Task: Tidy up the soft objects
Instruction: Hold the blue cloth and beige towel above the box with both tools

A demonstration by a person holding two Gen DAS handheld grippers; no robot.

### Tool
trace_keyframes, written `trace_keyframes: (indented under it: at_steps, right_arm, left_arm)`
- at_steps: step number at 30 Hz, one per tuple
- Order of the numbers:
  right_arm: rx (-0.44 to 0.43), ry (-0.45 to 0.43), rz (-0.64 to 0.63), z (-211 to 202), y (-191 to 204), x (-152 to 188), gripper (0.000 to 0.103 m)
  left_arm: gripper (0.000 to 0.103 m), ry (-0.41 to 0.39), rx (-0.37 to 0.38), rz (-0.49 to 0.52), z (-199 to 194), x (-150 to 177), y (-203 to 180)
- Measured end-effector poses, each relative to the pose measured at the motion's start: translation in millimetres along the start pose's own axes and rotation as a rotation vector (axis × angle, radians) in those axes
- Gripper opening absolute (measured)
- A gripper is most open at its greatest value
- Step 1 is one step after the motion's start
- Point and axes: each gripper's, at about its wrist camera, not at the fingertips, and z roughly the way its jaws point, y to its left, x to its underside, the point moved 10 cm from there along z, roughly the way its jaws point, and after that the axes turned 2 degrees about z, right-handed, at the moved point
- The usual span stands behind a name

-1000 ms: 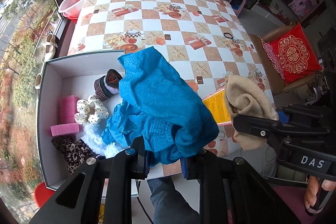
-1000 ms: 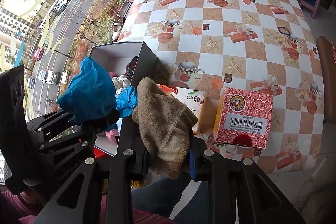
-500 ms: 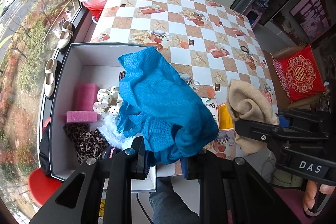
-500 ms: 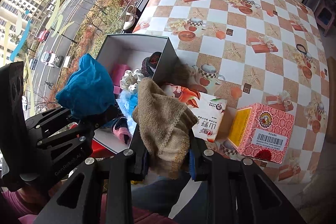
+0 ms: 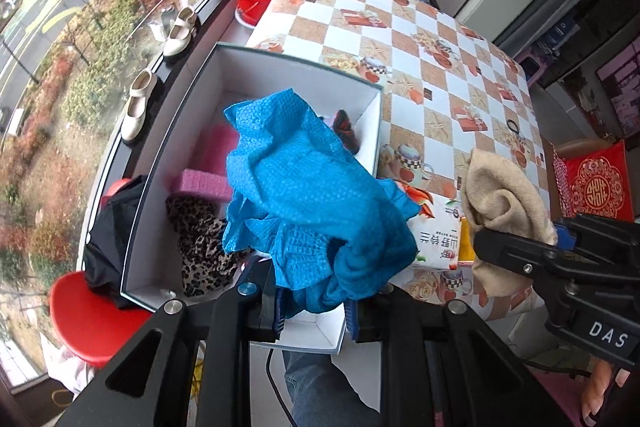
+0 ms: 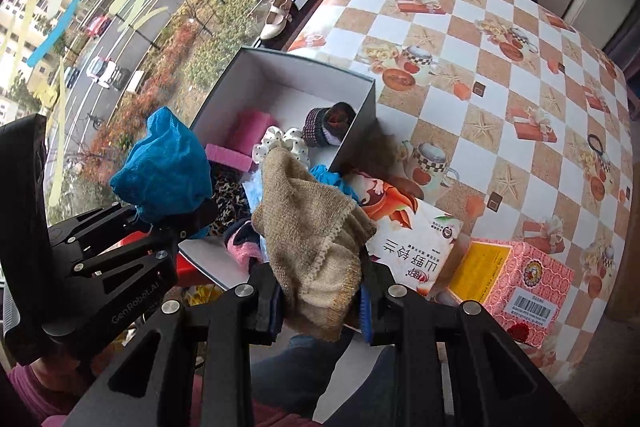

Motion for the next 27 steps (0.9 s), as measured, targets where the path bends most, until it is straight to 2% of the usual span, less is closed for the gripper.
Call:
trace_keyframes:
  at_steps: [6, 17, 27]
  right_arm:
    - [0.005, 0.027, -0.091, 11.1, 19.2, -2.9, 0.029]
    - [0.046, 0.034, -0.164, 10.3, 29.3, -12.3, 0.029]
    - [0.037, 0.05, -0.172, 13.7, 34.6, -12.0, 0.029]
  left_arm:
    - [0.025, 0.003, -0.045, -0.097, 9.6, 5.4, 28.5]
    - [0.025, -0.03, -0.043, -0.149, 12.7, 3.5, 41.5]
    - [0.026, -0.044, -0.055, -0.179, 8.8, 6.9, 50.3]
